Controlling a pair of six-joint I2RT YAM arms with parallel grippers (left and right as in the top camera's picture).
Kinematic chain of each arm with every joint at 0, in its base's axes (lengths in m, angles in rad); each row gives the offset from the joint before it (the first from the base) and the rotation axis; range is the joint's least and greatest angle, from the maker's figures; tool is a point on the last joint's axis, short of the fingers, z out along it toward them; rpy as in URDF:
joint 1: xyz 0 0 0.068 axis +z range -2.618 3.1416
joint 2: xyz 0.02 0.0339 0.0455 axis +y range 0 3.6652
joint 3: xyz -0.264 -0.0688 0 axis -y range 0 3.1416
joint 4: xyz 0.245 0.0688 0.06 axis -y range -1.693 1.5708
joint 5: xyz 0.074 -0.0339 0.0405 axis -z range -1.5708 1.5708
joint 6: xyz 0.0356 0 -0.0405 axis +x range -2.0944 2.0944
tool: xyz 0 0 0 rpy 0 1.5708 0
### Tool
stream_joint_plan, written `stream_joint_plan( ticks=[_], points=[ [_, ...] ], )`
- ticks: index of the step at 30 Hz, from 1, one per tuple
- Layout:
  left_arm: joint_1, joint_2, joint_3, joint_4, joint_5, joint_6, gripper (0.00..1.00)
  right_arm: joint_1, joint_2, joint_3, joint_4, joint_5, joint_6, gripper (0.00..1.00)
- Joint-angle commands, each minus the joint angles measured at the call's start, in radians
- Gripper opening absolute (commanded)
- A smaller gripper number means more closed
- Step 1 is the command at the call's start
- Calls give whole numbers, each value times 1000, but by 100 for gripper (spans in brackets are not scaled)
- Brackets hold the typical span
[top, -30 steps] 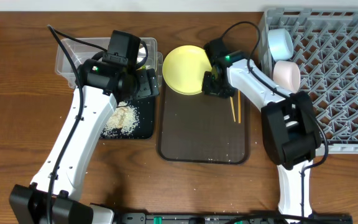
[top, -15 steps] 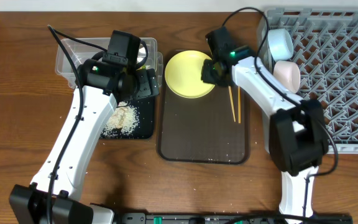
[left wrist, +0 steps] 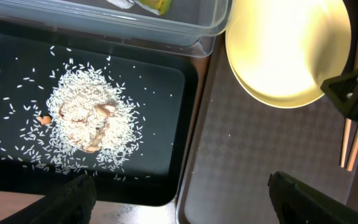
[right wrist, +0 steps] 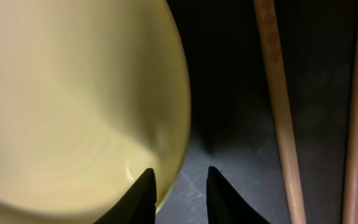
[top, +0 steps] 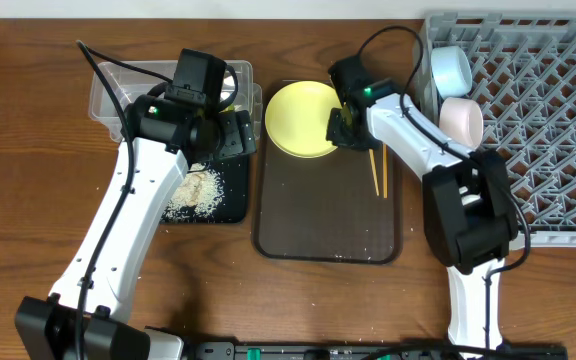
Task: Sort waste into correct bins and load items into the dishwasher rack
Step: 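Reach the right gripper to the yellow plate edge and grasp it, then lift the yellow plate with the right gripper and stand it in the rack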
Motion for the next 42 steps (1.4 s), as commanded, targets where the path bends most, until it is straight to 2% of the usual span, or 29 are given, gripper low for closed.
stream_joint_plan(
  ticks=[1, 4, 5, 11, 15, 20, 25, 29, 34, 42],
  points=[
    [5, 3, 4, -2, -12, 2, 91, -4, 45, -18, -5, 0, 7, 22],
    [5, 3, 4, -2, -12, 2, 91, -6, 46, -18, -5, -5, 7, 9],
    [5, 3, 4, -2, -12, 2, 91, -7, 42, -18, -5, -5, 7, 1],
    [5, 3, 4, -2, -12, 2, 91, -39, -40, -2, -22, -3, -36, 1],
    [5, 3, 4, -2, -12, 2, 91, -99, -199, 48, -75, 70, -143, 1],
    [5, 3, 4, -2, -12, 2, 91, -192, -422, 75, -104, 379, -280, 1],
    [5, 3, 4, -2, -12, 2, 91, -301, -541, 74, -92, 666, -428, 1],
    [5, 3, 4, -2, -12, 2, 91, -388, -537, 70, -37, 779, -562, 1],
    [5, 3, 4, -2, -12, 2, 91, -476, -483, 65, 65, 787, -690, 1],
    [5, 3, 4, -2, -12, 2, 91, -521, -349, 65, 243, 837, -832, 1]
  ],
)
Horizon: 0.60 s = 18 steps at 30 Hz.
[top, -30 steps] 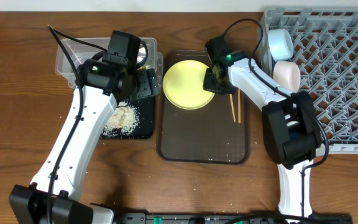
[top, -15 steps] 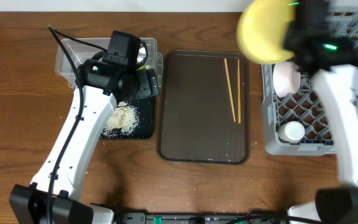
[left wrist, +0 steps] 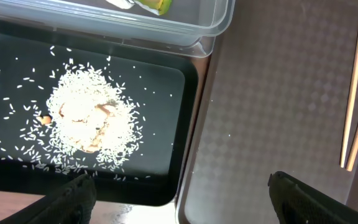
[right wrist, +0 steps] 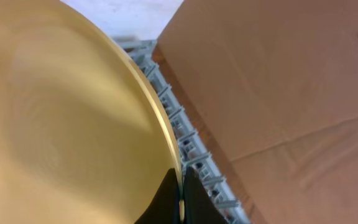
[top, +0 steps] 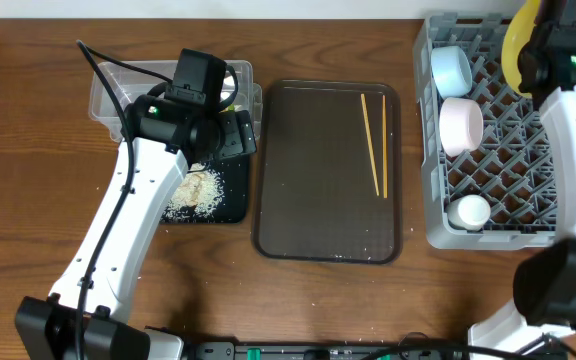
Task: Sort waste into correct bins and load items into the dishwasher rack
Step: 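Lift the yellow plate with the right gripper and stand it in the rack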
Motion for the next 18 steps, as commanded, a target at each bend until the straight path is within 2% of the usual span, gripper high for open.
stream_joint_plan(
  ticks=[1, 6, 14, 15, 16, 18],
  points=[
    [5, 3, 4, -1, -13, 2, 91, -13, 55, -3, 50, 74, -98, 1],
    [5, 3, 4, -1, -13, 2, 91, -8, 141, -3, 143, 72, -118, 1],
    [5, 3, 4, -1, -13, 2, 91, 6, 238, -3, 164, 56, -105, 3],
    [5, 3, 4, -1, -13, 2, 91, 9, 241, -3, 161, 39, -93, 9],
    [5, 3, 4, -1, -13, 2, 91, 11, 241, -3, 159, 13, -76, 25],
    [5, 3, 4, -1, -13, 2, 91, 12, 235, -3, 149, -58, -38, 49]
  ],
)
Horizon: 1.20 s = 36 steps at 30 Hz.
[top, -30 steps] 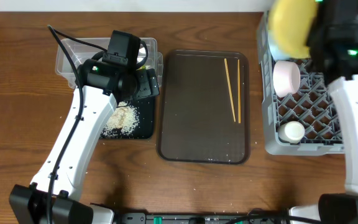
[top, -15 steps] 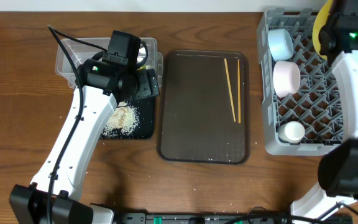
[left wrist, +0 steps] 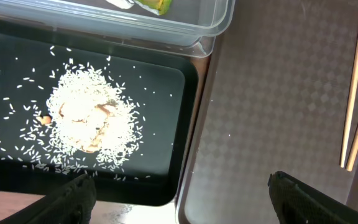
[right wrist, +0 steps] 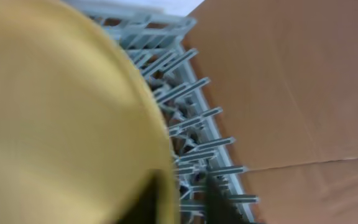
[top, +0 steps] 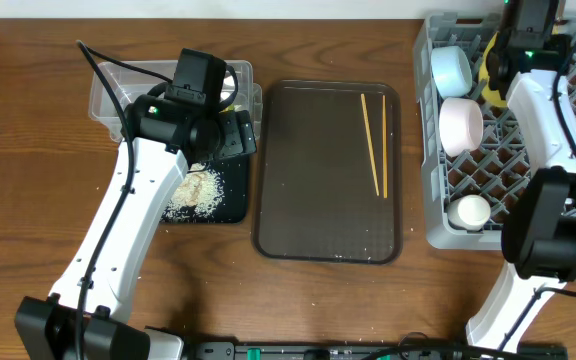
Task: Sort waste into correct bins and load items into the dishwasher rack
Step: 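Lift the yellow plate with the right gripper and stand it in the rack, then move the right gripper to the chopsticks and grasp one chopstick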
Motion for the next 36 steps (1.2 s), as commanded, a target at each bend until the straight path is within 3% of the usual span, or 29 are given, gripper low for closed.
stream_joint_plan(
  ticks=[1, 5, 8, 18, 20, 22, 26, 30, 36],
  points=[
    [5, 3, 4, -2, -12, 2, 91, 5, -10, -1, -14, -111, 65, 61],
    [5, 3, 4, -2, -12, 2, 91, 5, -52, 0, -70, -259, 98, 80],
    [5, 3, 4, -2, -12, 2, 91, -6, -109, 0, -122, -383, 132, 99],
    [5, 3, 4, -2, -12, 2, 91, -33, -384, 0, -236, -1092, 289, 99],
    [5, 3, 4, -2, -12, 2, 91, -4, -386, 0, -222, -1237, 288, 91],
    [5, 3, 4, -2, -12, 2, 91, 60, -365, -1, -223, -1236, 290, 85],
    [5, 3, 4, -2, -12, 2, 91, 211, -286, -1, -248, -1097, 389, 87],
    [5, 3, 4, -2, -12, 2, 91, 333, -177, -1, -309, -922, 480, 75],
    [5, 3, 4, -2, -12, 2, 91, 411, -62, -1, -409, -757, 499, 68]
  ],
)
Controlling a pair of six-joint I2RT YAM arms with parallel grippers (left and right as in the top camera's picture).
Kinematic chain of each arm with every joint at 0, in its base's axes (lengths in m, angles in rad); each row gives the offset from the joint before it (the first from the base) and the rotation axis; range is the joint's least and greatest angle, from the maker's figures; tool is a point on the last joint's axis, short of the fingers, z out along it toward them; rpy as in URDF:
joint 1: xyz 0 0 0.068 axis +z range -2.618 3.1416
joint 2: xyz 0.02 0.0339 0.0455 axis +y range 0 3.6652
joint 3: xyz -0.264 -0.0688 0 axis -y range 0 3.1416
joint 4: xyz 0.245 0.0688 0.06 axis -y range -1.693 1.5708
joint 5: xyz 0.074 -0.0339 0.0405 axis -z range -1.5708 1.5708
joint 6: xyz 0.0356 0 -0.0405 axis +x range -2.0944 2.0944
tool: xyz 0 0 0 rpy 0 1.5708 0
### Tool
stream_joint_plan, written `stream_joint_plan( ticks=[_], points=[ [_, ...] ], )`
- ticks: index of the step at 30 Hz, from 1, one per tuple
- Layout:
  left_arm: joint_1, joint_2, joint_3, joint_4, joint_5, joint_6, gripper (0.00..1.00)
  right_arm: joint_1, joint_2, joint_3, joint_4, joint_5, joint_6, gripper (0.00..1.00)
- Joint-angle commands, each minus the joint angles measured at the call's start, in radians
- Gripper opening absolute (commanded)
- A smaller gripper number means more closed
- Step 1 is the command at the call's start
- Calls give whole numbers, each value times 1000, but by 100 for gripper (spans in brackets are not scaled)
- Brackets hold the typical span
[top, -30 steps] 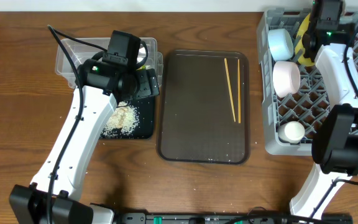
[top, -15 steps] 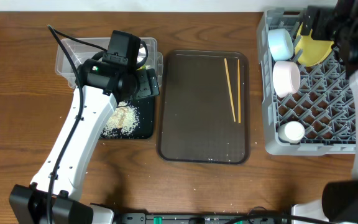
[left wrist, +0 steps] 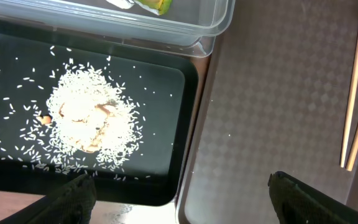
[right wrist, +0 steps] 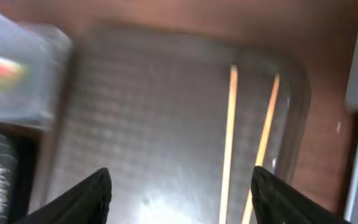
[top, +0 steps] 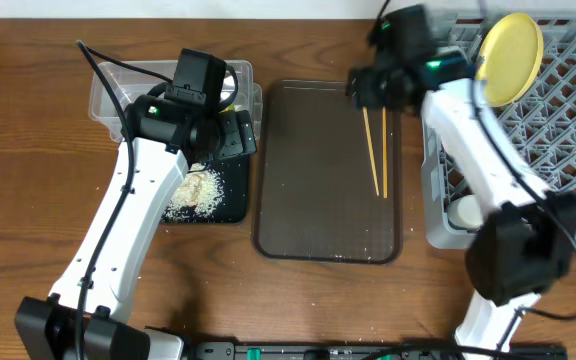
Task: Sort waste into correct bins and load items into the dishwasher rack
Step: 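Move the right gripper to the chopsticks and grasp one chopstick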
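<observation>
The yellow plate [top: 509, 45] stands on edge in the grey dishwasher rack [top: 568, 150] at the back. Two wooden chopsticks [top: 374, 145] [right wrist: 227, 143] lie on the right side of the brown tray [top: 318, 190]. My right gripper [top: 366, 86] [right wrist: 182, 198] hangs open and empty over the tray's far end, above the chopsticks' tips. My left gripper [top: 230, 135] [left wrist: 179, 202] is open and empty over the black tray [left wrist: 185, 93] that carries a rice pile [left wrist: 91, 118].
A clear waste container [top: 118, 85] [left wrist: 191, 22] sits behind the black tray with a scrap inside. A white cup [top: 465, 212] shows in the rack's near corner. My right arm covers the rack's left columns. Loose rice lies scattered on the wood.
My right gripper was at the rack shut on the yellow plate. Now the plate stands alone in the rack and the gripper is open over the brown tray's far end. The left arm is still.
First the yellow plate lay on the brown tray with my right gripper at its rim. Then the gripper held the plate up over the rack, then low among the rack's prongs. Now the plate stands there, released. My left gripper stayed open over the rice.
</observation>
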Motion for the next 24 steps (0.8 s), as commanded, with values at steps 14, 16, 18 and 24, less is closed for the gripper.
stream_joint_plan(
  ticks=[14, 16, 18, 24],
  points=[
    [5, 3, 4, -2, -12, 2, 91, 17, 234, 3, -33, 148, 108, 49],
    [5, 3, 4, -2, -12, 2, 91, 17, 243, 3, -33, 148, 109, 43],
    [5, 3, 4, -2, -12, 2, 91, 17, 249, 3, -35, 151, 124, 41],
    [5, 3, 4, -2, -12, 2, 91, 16, 284, 2, -78, 151, 186, 33]
  ],
)
